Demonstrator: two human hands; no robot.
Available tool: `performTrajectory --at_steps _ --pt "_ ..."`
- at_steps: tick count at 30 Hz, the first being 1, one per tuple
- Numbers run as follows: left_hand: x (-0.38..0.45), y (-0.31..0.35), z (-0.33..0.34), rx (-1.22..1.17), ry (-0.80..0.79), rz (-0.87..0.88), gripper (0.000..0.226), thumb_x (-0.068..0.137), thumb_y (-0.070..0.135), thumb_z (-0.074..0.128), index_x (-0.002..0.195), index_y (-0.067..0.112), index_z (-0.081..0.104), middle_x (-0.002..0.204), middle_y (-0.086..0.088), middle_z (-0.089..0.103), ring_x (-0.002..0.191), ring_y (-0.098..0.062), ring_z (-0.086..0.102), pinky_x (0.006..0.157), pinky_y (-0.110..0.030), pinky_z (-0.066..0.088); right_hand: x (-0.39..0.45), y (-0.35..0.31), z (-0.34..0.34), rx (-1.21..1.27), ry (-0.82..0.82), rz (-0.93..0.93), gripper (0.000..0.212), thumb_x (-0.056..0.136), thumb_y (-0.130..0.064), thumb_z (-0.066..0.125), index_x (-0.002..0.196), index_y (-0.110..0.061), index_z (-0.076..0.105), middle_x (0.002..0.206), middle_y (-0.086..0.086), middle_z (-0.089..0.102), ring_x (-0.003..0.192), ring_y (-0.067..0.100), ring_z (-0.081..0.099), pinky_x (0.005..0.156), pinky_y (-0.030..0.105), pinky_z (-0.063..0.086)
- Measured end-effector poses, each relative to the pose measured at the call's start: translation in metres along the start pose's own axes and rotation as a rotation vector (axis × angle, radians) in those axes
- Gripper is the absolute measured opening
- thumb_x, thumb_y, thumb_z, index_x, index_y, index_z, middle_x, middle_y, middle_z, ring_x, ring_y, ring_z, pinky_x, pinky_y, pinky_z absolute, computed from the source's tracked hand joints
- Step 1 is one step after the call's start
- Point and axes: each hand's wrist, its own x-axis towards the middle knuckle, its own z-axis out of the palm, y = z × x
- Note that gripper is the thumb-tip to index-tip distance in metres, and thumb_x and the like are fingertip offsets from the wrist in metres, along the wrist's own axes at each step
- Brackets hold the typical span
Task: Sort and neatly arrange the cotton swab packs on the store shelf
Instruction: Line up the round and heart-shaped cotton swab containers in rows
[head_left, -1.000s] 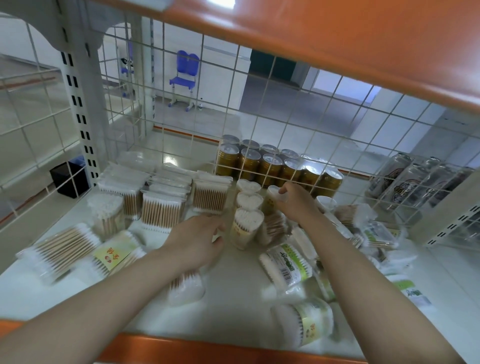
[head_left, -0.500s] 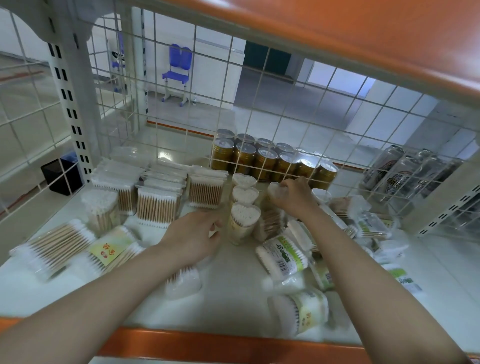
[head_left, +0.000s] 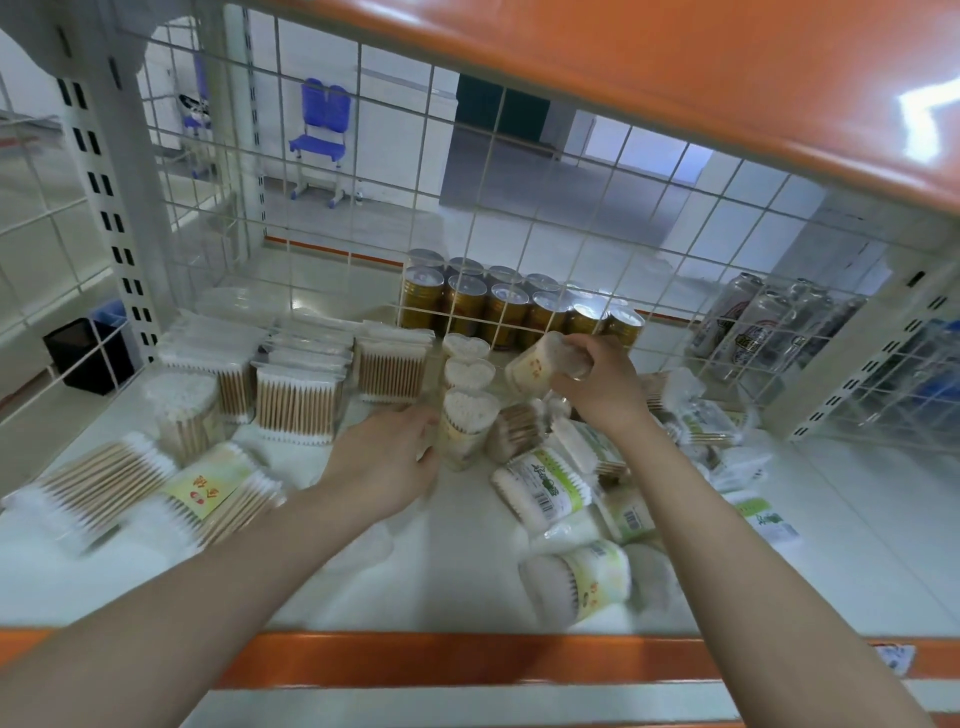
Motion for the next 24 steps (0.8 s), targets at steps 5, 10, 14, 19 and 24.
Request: performTrajectory --at_steps 5,10,14,19,24 --pt "-0.008 0.006 -0.001 0.003 0.022 0.011 0.065 0.072 0.041 0.031 0.129 0.017 0.048 0.130 -0.007 0.051 0.118 -0.027 0.047 0.093 -0.040 0.043 -0.016 -0.003 -0.006 0.009 0.000 -0.040 0.050 0.080 -0.019 0.064 0.128 -0.014 0.052 0.126 0.007 0.051 0.105 0.015 0.048 0.082 0.023 0.034" --pt "-0.017 0.008 -0.003 -0.007 0.049 0.044 0.063 0.074 0.046 0.038 0.130 0.019 0.051 0.130 -0.007 0.052 0.116 -0.026 0.049 0.092 -0.037 0.044 -0.031 -0.012 -0.017 0.107 0.027 -0.021 0.042 0.083 -0.019 0.063 0.125 -0.015 0.056 0.111 -0.004 0.051 0.095 0.008 0.046 0.078 0.019 0.033" --pt "-0.021 0.010 0.001 -0.025 0.063 0.055 0.056 0.084 0.045 0.058 0.134 0.022 0.046 0.130 -0.004 0.051 0.119 -0.022 0.045 0.095 -0.034 0.040 -0.043 -0.023 -0.024 0.221 -0.017 0.019 0.038 0.085 -0.020 0.060 0.123 -0.017 0.059 0.117 -0.002 0.057 0.101 0.011 0.052 0.086 0.030 0.046" --pt "-0.025 0.017 0.004 -0.070 0.090 0.052 0.072 0.075 0.058 0.062 0.135 0.023 0.044 0.128 0.000 0.052 0.117 -0.020 0.046 0.095 -0.033 0.040 -0.059 -0.036 -0.027 0.289 -0.049 -0.017 0.031 0.086 -0.015 0.058 0.117 -0.014 0.062 0.104 -0.006 0.060 0.094 0.008 0.055 0.083 0.024 0.047" --pt "-0.029 0.023 0.007 -0.108 0.096 0.071 0.073 0.073 0.063 0.060 0.132 0.022 0.045 0.123 0.002 0.055 0.111 -0.018 0.049 0.091 -0.035 0.042 -0.071 -0.043 -0.024 0.313 -0.098 -0.075 0.027 0.087 -0.015 0.058 0.113 -0.015 0.064 0.102 -0.005 0.064 0.094 0.008 0.058 0.076 0.013 0.044"
